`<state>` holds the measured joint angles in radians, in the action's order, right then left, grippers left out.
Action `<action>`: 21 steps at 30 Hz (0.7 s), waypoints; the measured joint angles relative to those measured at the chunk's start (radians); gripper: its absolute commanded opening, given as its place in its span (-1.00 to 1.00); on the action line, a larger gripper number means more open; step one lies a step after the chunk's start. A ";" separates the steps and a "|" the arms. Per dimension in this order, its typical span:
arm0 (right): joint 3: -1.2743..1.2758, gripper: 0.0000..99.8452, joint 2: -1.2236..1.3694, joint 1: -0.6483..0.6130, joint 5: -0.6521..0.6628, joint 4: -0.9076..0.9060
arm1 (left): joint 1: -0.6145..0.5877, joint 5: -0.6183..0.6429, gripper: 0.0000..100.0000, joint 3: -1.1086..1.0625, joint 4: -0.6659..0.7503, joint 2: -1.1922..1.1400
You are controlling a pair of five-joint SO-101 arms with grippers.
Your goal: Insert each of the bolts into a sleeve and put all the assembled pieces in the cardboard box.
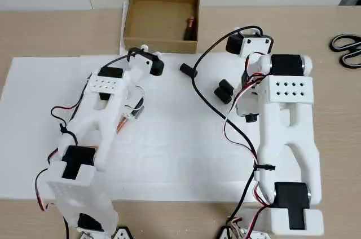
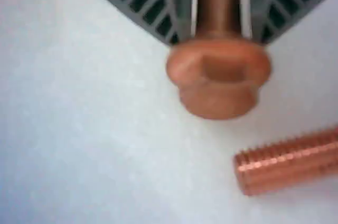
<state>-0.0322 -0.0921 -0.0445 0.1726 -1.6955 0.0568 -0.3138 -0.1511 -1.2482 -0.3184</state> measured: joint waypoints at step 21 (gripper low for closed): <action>0.000 -0.99 -0.003 0.000 0.000 0.000 | 0.017 0.005 -0.99 0.028 -0.117 0.043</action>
<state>-0.0322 -0.0951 -0.0445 0.1726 -1.6955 0.0736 -0.3092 -0.1235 -1.3648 -0.2754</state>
